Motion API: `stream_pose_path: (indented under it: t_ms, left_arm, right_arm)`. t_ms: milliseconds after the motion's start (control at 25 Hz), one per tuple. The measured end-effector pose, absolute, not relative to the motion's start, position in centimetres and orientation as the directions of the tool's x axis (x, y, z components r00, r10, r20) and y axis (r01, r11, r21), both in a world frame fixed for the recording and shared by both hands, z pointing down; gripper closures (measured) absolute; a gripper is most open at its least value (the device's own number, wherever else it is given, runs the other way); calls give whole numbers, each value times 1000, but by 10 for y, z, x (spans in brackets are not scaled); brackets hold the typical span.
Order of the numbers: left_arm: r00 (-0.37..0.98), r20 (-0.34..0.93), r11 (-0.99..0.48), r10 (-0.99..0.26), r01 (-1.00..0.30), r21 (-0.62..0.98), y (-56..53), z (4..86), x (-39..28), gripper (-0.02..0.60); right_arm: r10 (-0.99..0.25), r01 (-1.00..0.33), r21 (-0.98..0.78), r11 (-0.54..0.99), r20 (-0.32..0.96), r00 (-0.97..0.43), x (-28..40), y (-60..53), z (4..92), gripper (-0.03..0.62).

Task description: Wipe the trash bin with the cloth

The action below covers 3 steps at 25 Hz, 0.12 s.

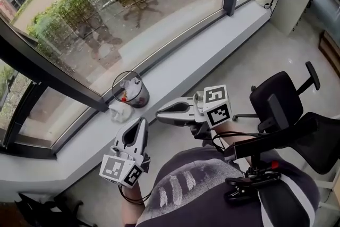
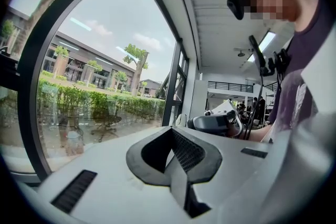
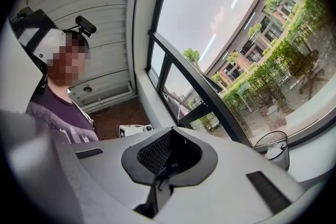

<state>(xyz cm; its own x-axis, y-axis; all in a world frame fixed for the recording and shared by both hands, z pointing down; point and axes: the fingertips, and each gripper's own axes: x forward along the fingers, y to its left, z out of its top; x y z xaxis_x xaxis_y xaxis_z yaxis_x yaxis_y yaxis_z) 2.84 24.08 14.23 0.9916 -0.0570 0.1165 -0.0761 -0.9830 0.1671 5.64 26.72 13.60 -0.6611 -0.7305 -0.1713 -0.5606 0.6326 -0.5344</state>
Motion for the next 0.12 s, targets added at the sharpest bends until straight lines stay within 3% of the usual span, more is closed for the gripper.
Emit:
stream_pose_path:
  t_ms: [120]
  left_arm:
    - [991,116,-983,-65,-84,162,239,140,28,586]
  right_arm:
    - [-729,-560,-535,633,-170,-663,56,266,137,594]
